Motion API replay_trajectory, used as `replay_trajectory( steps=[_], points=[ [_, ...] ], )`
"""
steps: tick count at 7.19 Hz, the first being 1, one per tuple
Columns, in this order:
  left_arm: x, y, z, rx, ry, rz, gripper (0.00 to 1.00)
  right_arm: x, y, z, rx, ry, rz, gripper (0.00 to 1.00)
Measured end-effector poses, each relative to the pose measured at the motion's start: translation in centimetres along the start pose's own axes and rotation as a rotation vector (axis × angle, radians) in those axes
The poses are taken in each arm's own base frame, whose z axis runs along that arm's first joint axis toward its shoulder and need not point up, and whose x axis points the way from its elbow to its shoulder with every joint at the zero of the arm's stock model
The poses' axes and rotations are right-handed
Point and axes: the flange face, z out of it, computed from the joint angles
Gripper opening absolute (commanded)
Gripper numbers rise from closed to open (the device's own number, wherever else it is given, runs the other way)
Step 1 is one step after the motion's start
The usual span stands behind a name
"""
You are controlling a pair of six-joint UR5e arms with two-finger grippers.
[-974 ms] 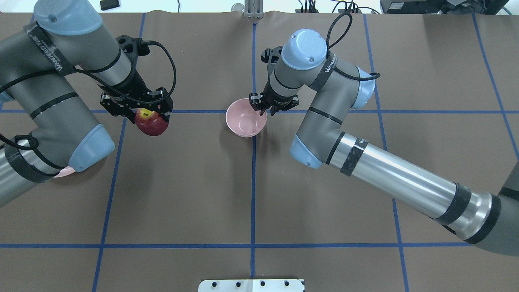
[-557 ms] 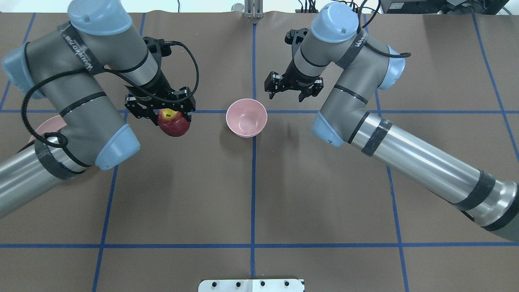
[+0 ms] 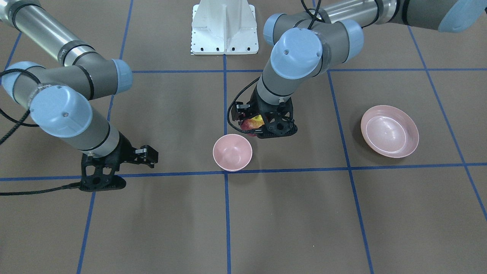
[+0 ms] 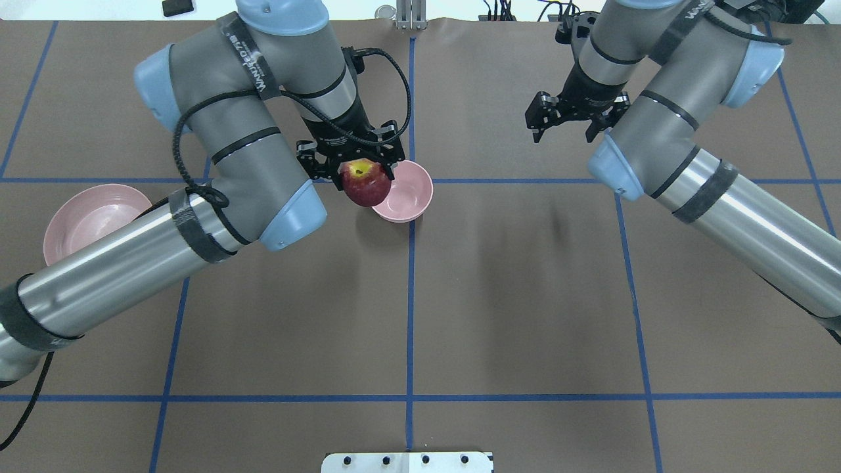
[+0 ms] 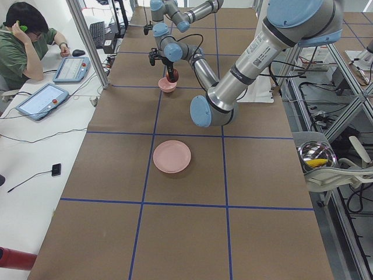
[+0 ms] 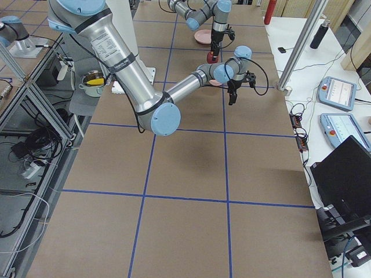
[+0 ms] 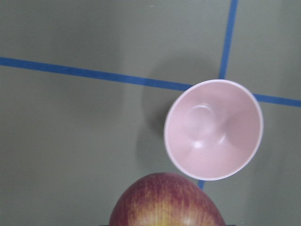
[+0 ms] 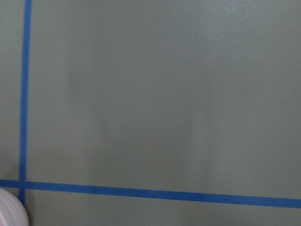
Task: Move apple from plate to bowl
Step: 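Carry the apple over the bowl with the left gripper while the right gripper withdraws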
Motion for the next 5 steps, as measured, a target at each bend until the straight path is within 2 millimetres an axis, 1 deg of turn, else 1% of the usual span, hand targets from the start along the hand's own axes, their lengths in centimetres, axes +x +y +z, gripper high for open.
replay_trajectory(
  steps=[1,2,3,5],
  points=[
    [2.3,-0.9,1.4,0.018,0.001,-0.008,0.0,3.5,0.5,-0.8,-0.007,0.023,-0.022,1.0],
    [3.7,-1.5,2.7,0.034,-0.009,-0.012,0.0,6.5,1.0,-1.4,-0.015,0.026,-0.02,1.0],
    [4.1,-1.7,4.0,0.043,-0.019,-0.011,0.0,8.4,1.5,-1.8,-0.025,0.015,-0.006,1.0],
    [4.1,-1.5,6.5,0.056,-0.041,-0.004,0.0,11.1,1.8,-2.7,-0.023,0.011,0.028,1.0]
  ],
)
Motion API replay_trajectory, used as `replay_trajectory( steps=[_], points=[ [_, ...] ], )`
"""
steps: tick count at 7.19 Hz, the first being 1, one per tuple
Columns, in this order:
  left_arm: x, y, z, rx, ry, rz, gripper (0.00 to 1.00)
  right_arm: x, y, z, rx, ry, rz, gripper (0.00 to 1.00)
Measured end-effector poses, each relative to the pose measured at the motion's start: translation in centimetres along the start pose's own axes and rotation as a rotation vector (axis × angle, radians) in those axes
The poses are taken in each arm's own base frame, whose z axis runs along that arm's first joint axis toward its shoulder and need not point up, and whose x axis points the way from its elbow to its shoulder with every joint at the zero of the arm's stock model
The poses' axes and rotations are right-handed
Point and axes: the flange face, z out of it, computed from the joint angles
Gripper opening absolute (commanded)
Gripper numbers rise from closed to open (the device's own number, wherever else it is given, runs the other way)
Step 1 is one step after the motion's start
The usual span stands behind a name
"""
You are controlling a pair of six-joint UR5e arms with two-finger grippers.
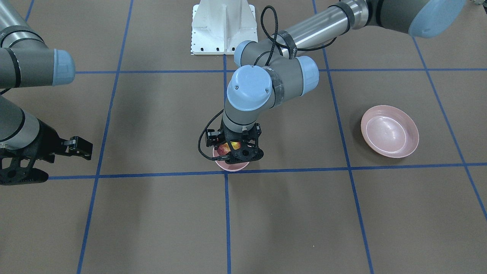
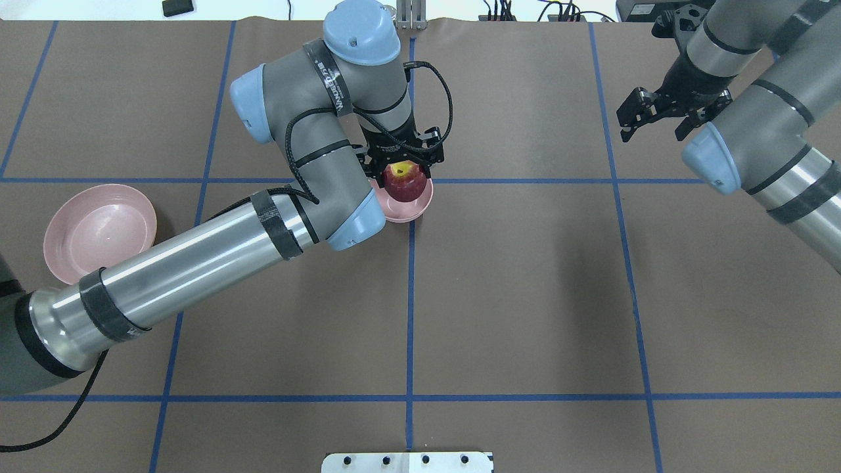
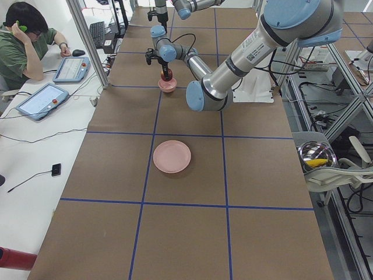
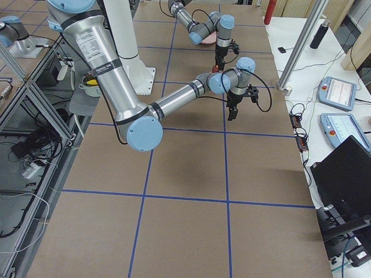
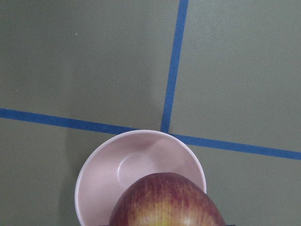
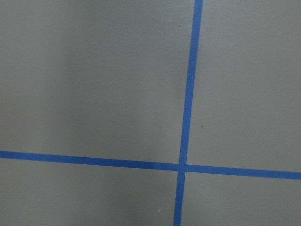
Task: Move apple from plate to bowl
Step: 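Carry the apple over the bowl with the left gripper while the right gripper withdraws, then lower the apple into the bowl and open the left gripper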
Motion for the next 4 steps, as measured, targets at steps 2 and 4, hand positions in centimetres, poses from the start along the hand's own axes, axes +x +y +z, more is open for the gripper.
replay_trajectory(
  steps=[2,4],
  points=[
    [-0.1,0.3,2.0,0.01,-0.013,0.004,0.0,1.7,0.0,-0.6,0.006,0.002,0.02,1.0],
    [-0.4,0.2,2.8,0.013,-0.016,-0.04,0.97,2.1,0.6,-1.0,0.011,-0.002,0.02,1.0]
  ],
)
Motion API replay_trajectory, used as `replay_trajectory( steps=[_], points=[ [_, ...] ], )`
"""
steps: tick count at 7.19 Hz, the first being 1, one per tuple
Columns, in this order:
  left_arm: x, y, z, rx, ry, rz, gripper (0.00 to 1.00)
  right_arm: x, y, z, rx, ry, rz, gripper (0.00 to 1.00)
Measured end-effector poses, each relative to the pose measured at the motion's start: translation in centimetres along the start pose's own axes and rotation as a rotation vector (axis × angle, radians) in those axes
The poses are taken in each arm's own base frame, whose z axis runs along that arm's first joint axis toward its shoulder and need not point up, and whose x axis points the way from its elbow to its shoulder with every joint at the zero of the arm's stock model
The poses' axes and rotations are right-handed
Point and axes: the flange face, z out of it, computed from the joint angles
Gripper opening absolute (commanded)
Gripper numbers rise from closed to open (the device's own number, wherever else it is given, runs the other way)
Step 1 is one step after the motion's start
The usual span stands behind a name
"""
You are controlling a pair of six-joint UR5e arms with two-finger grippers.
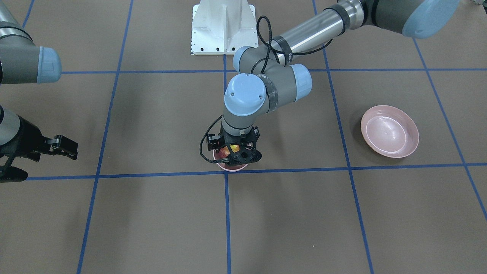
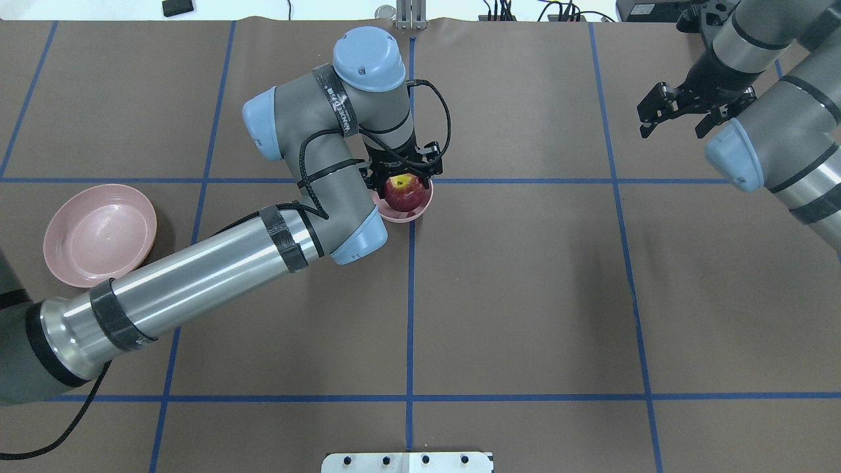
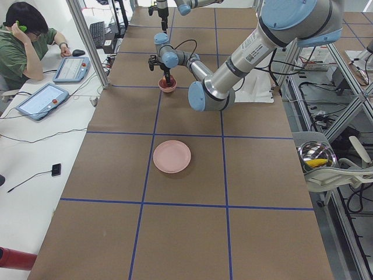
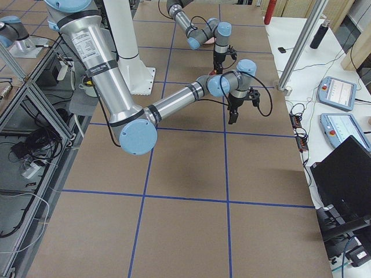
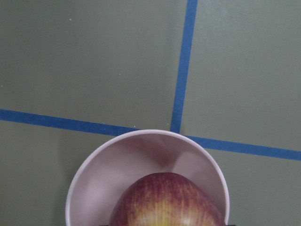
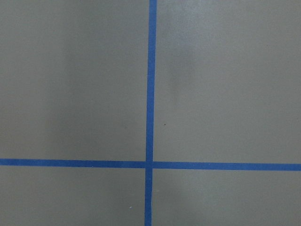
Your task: Move apple from plate to bowl
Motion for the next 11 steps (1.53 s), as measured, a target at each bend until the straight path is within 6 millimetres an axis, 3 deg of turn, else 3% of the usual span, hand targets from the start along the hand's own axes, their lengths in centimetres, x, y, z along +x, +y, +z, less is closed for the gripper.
replay_trajectory(
  steps=[3,5,7,9,11],
  points=[
    [-1.1,-0.4,0.6,0.034,0.02,0.005,0.99,1.0,0.4,-0.7,0.011,-0.003,0.007,1.0],
    [-2.9,-1.1,-0.3,0.059,0.035,0.032,0.99,4.1,0.3,-1.5,0.024,0.007,0.028,1.0],
    [-8.9,-2.5,-3.5,0.102,0.06,0.117,0.99,9.2,0.9,-2.0,0.03,0.029,0.007,1.0],
    [-17.1,-4.8,-8.0,0.122,0.06,0.195,0.99,15.2,2.4,-1.4,0.027,0.092,-0.03,1.0],
    [-26.2,-6.9,-12.3,0.133,0.007,0.29,0.99,19.4,4.8,-0.1,0.014,0.162,-0.047,1.0]
  ],
)
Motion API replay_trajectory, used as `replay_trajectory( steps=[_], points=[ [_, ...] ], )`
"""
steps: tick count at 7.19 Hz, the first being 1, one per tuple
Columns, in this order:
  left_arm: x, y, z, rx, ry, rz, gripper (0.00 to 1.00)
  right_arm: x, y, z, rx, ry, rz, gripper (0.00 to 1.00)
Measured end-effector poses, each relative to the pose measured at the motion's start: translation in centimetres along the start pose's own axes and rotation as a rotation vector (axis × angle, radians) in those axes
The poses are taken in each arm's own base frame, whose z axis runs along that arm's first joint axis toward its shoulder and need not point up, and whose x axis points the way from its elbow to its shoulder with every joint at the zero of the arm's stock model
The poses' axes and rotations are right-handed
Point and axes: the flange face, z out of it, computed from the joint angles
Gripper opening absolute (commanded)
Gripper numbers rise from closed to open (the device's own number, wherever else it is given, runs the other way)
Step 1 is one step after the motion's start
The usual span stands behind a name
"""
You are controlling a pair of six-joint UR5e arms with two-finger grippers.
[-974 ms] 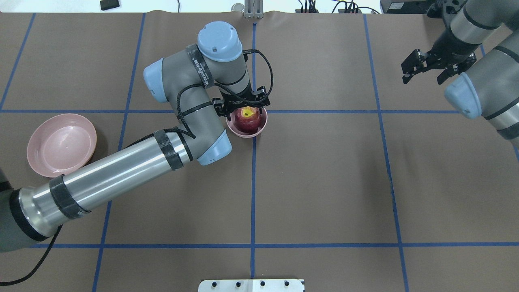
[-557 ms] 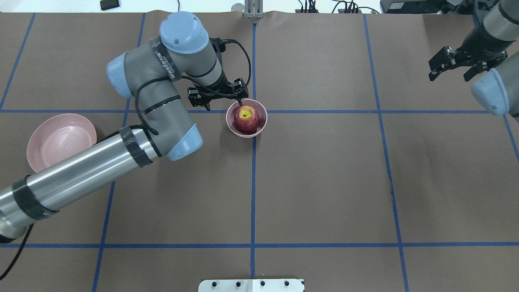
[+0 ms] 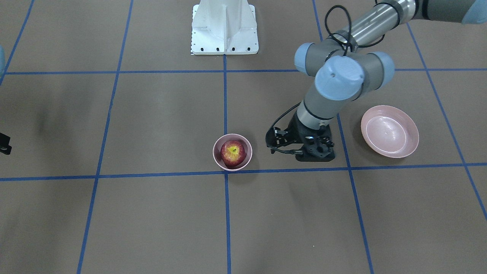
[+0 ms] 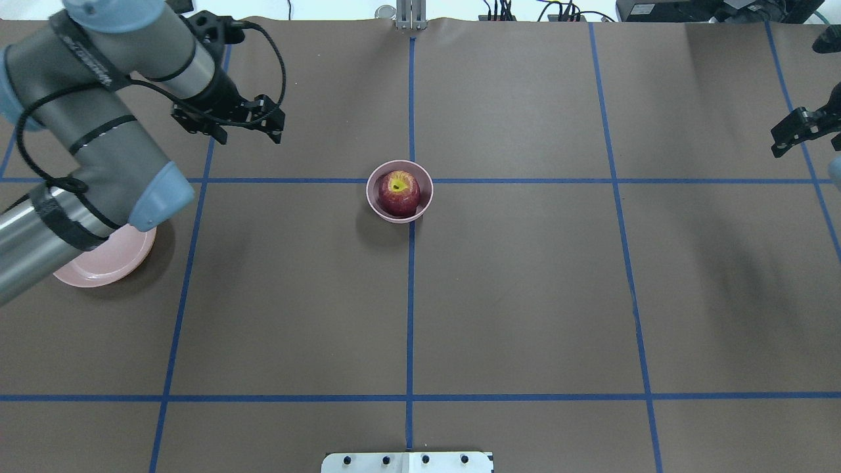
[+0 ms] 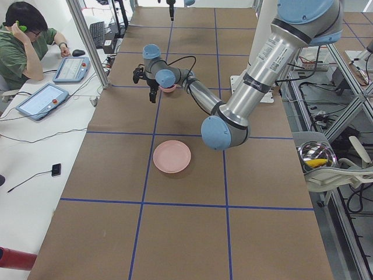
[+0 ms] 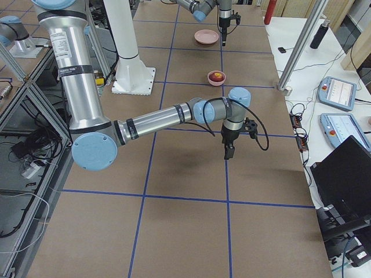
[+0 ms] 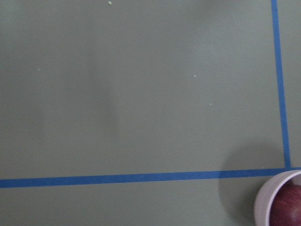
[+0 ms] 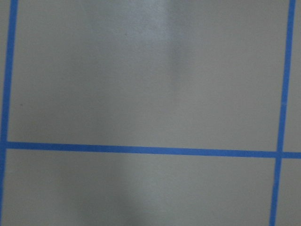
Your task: Move apple from plate to bowl
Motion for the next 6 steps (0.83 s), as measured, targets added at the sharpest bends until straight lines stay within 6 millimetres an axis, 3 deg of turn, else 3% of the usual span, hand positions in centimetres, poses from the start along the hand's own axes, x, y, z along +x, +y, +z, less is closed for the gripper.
replay_trajectory(
  steps=[2,4,6],
  points=[
    [-13.3,1.1,-2.8,-0.002,-0.096,0.096,0.99,2.1,2.1,1.1,-0.016,0.023,0.013,1.0],
    [-27.1,0.9,-6.8,0.008,-0.186,0.131,0.99,4.8,3.9,1.2,-0.02,0.031,0.041,1.0],
    [-41.7,0.8,-10.6,-0.018,-0.195,0.125,0.99,9.3,5.9,0.9,-0.023,0.037,0.021,1.0]
  ],
)
